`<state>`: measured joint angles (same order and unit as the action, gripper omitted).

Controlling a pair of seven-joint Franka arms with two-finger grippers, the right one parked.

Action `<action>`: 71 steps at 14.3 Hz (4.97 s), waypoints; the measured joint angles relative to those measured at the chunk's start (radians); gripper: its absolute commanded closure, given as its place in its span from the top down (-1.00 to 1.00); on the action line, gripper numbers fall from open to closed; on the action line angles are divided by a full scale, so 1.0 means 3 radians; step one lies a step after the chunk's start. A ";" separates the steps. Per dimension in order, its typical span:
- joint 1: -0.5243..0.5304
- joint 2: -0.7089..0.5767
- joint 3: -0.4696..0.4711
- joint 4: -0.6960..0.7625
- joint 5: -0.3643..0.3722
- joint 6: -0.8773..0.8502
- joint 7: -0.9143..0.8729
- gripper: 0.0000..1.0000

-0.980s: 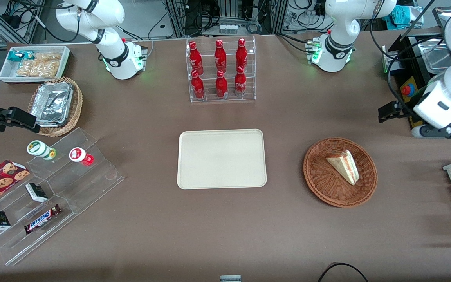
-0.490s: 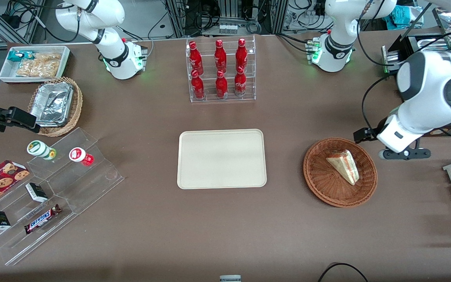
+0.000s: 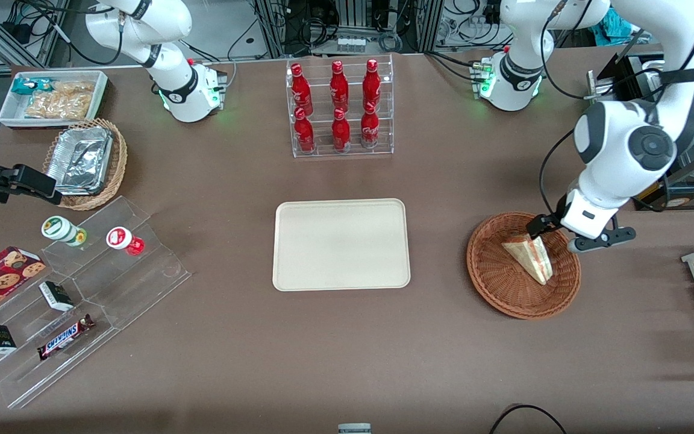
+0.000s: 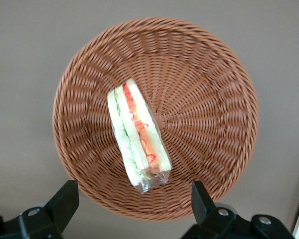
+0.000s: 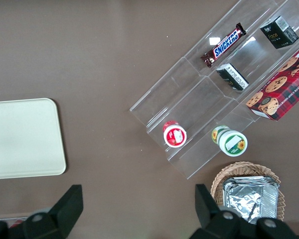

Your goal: Place sandwich from basket to tray

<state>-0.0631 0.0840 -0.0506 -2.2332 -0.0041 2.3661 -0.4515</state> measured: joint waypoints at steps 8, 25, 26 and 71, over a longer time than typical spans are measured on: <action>-0.0066 0.0327 0.0005 -0.0036 -0.0002 0.0358 -0.1563 1.00; -0.0237 0.0506 -0.0004 0.0885 0.0007 -0.0942 -0.0923 -0.79; -0.0312 0.0513 -0.0007 0.0936 0.0006 -0.0985 -0.0730 -0.81; -0.1588 0.0970 0.0297 0.1801 0.0070 -0.1335 -0.0877 1.00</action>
<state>-0.5394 0.3750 0.0385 -1.6931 0.0169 1.9655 -0.7146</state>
